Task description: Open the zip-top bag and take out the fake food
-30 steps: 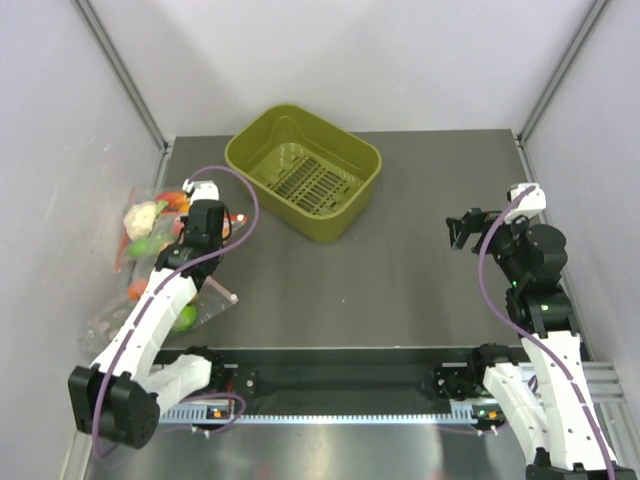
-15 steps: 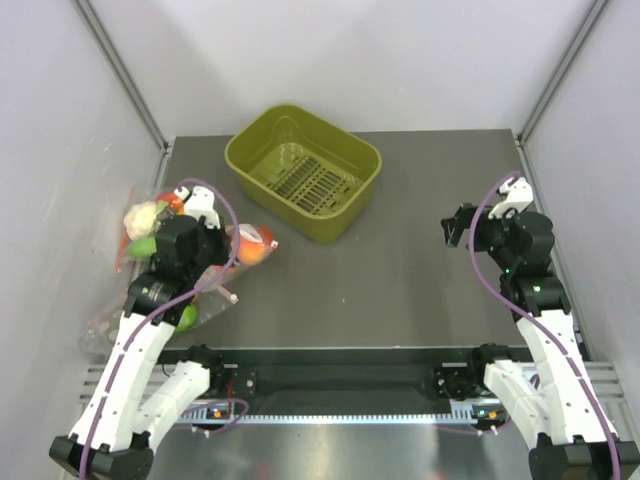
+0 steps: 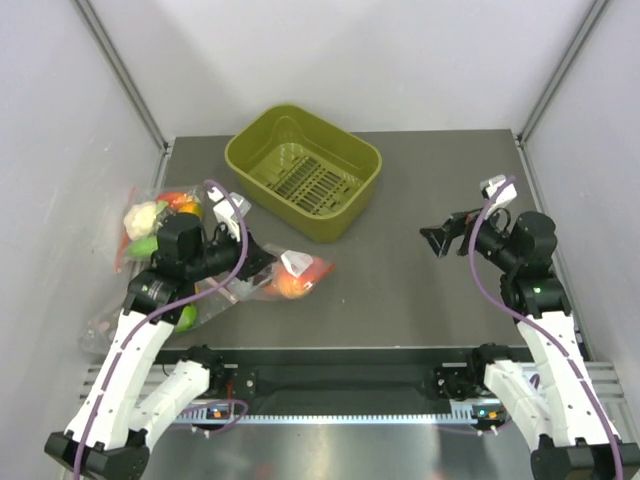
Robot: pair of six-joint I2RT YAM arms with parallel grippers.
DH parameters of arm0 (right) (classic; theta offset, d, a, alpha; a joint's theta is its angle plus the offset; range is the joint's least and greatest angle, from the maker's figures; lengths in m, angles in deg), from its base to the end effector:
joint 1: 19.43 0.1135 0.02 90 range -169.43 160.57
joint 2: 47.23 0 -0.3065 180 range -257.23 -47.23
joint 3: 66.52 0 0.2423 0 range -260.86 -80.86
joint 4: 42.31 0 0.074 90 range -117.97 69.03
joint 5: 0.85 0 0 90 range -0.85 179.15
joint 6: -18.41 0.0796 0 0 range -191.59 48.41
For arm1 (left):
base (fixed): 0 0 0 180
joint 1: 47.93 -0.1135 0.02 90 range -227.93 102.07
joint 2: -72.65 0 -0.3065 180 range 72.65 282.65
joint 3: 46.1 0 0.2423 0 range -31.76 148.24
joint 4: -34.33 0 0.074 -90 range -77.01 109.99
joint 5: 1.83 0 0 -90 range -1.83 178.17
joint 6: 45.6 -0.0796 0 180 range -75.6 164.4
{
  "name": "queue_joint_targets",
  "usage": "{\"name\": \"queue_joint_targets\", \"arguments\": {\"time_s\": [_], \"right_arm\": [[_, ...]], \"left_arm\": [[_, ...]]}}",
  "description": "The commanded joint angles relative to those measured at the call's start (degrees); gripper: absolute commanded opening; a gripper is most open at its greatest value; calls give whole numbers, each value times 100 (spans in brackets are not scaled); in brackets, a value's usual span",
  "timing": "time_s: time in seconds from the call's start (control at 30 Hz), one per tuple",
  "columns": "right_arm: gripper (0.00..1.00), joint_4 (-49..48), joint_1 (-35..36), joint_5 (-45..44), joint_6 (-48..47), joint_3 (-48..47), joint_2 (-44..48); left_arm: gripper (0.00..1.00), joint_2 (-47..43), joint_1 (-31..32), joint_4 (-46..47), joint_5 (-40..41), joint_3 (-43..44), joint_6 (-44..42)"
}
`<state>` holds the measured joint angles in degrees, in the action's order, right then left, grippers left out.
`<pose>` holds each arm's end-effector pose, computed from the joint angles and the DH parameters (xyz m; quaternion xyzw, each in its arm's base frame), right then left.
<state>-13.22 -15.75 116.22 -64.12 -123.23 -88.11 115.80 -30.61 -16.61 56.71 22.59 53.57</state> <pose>0.1597 0.0466 0.3470 -0.1200 0.7666 0.2413 0.5828 0.1243 -0.0823 0.3667 0.2023 0.8013 -0.3409 0.4482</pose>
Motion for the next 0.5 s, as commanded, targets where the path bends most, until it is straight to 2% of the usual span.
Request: {"name": "queue_joint_targets", "arguments": {"time_s": [0.0, 0.13, 0.17, 0.27, 0.47], "right_arm": [[100, -832, 334, 1853, -140, 71, 212], [98, -982, 1326, 1820, -482, 150, 361], [98, -965, 1763, 1515, -622, 185, 449], [98, -973, 2363, 1179, -702, 238, 564], [94, -1737, 3364, 573, -702, 484, 346]], "left_arm": [[0, 236, 17, 706, -1273, 173, 374], [0, 588, 17, 987, -1994, 225, 787], [0, 737, 17, 1084, -2074, 225, 849], [0, 913, 43, 1111, -2197, 217, 973], [0, 984, 184, 1533, -2400, -90, 1227]]}}
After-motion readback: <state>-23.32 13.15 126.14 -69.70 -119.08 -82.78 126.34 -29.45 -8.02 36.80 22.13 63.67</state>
